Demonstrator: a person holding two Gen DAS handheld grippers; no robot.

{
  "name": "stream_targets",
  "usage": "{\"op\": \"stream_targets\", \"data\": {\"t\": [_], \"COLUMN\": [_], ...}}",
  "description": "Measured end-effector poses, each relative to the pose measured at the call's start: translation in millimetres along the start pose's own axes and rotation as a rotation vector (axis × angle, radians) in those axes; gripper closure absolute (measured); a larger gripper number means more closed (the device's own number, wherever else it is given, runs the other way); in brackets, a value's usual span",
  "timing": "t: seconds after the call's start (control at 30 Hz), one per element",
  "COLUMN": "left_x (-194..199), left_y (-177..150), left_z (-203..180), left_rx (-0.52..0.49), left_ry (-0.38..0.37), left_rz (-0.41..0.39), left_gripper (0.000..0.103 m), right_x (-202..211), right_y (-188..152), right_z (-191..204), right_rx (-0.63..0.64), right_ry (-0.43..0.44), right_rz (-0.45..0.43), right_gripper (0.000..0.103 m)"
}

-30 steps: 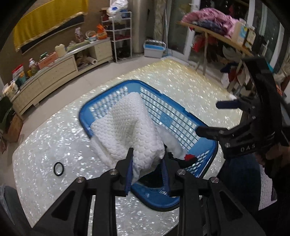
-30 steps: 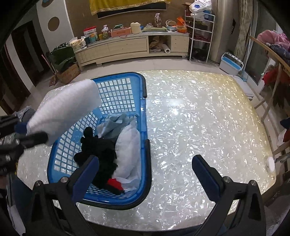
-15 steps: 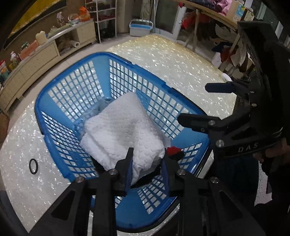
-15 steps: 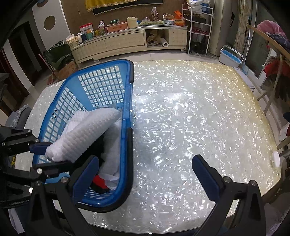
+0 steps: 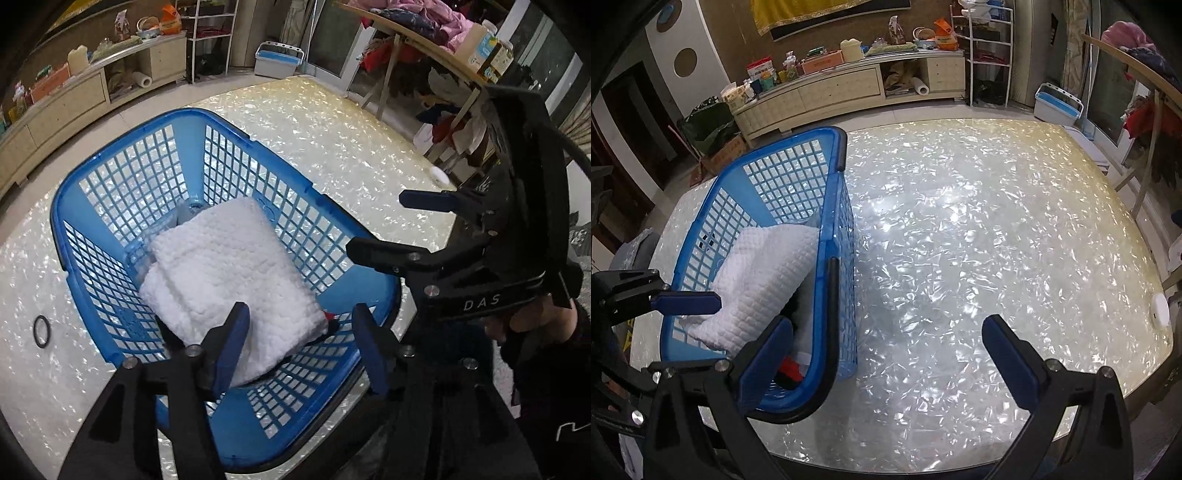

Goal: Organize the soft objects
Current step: 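Lower the white towel into the blue basket and open the left gripper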

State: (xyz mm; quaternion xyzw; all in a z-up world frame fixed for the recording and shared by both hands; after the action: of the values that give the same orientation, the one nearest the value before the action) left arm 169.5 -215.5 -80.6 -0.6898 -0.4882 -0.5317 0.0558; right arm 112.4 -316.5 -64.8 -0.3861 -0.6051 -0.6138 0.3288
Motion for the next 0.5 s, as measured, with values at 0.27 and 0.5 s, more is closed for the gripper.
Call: {"op": "stream_targets", "data": {"t": [0.27,0.5], "left_x": [2,42], "left_y": [-13,-24], "left_z": [-6,-5], "left_rx": [0.009,-0.001], "left_ry": [-0.014,0.039], "left_rz": [-0.008,-0.088], "left_gripper": [0.040,0.027], "right_x": [4,20], "right_y": [0,1], "right_z": [0,10], "right_rx": [0.004,0.032], "right_ry": [-0.004,-0.021], "right_rz": [-0.002,-0.033], "right_gripper": [0.000,0.000]}}
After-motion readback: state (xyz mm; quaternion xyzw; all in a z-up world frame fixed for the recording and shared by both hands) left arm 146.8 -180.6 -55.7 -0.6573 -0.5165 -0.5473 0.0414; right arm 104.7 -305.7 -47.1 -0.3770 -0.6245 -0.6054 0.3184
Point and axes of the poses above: each gripper's, at about its wrist camera, not at the fingertips, and x roughly against the way its jaws point, z to its left, y to its top, the point moved 4 cm from there along -x, roughly the way its jaws point, and after that the axes turned 12 degrees about -y, right-handed, at the moved point
